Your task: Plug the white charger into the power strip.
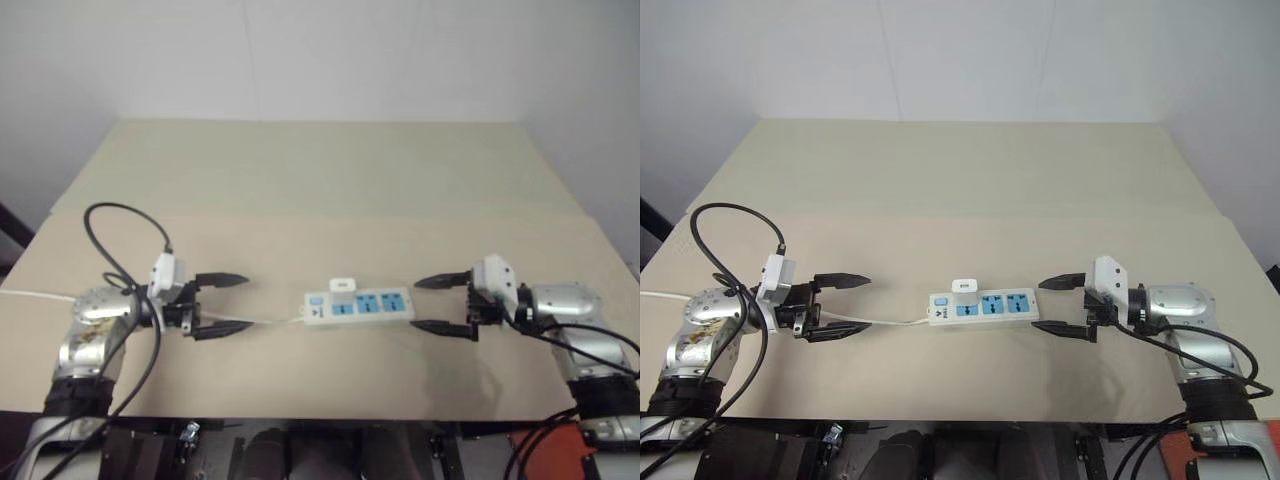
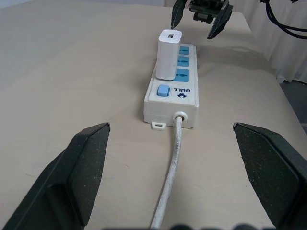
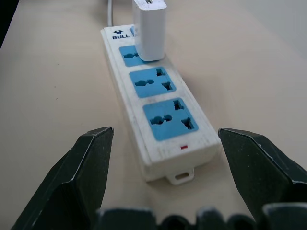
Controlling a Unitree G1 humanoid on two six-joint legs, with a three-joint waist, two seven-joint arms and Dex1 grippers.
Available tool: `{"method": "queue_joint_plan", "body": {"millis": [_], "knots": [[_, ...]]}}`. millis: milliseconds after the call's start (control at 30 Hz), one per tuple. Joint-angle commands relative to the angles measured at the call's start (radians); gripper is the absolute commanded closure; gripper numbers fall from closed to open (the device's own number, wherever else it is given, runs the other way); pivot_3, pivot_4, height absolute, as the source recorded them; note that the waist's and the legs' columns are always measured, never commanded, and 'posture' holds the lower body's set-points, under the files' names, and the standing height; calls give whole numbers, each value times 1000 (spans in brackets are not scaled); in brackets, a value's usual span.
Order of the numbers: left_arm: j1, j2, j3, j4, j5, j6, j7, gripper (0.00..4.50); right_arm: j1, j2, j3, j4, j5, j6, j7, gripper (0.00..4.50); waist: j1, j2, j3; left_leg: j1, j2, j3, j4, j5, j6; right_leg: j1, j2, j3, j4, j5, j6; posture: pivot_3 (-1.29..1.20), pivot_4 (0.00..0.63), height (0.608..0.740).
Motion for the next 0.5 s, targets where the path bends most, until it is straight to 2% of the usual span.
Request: {"method": "queue_joint_plan", "body": {"millis": [33, 500], "knots": [[-8, -4, 11, -4, -9, -14, 9, 27, 7, -24, -50, -55, 36, 18, -18, 310, -1, 0, 0, 0, 0, 0, 0, 0, 0, 0, 0, 0, 0, 0, 0, 0, 150, 740], [-50, -44, -28, 77, 36, -74, -1, 27, 58, -60, -107, -86, 48, 76, -105, 310, 1, 0, 0, 0, 0, 1, 0, 0, 0, 0, 0, 0, 1, 0, 0, 0, 150, 740]]}}
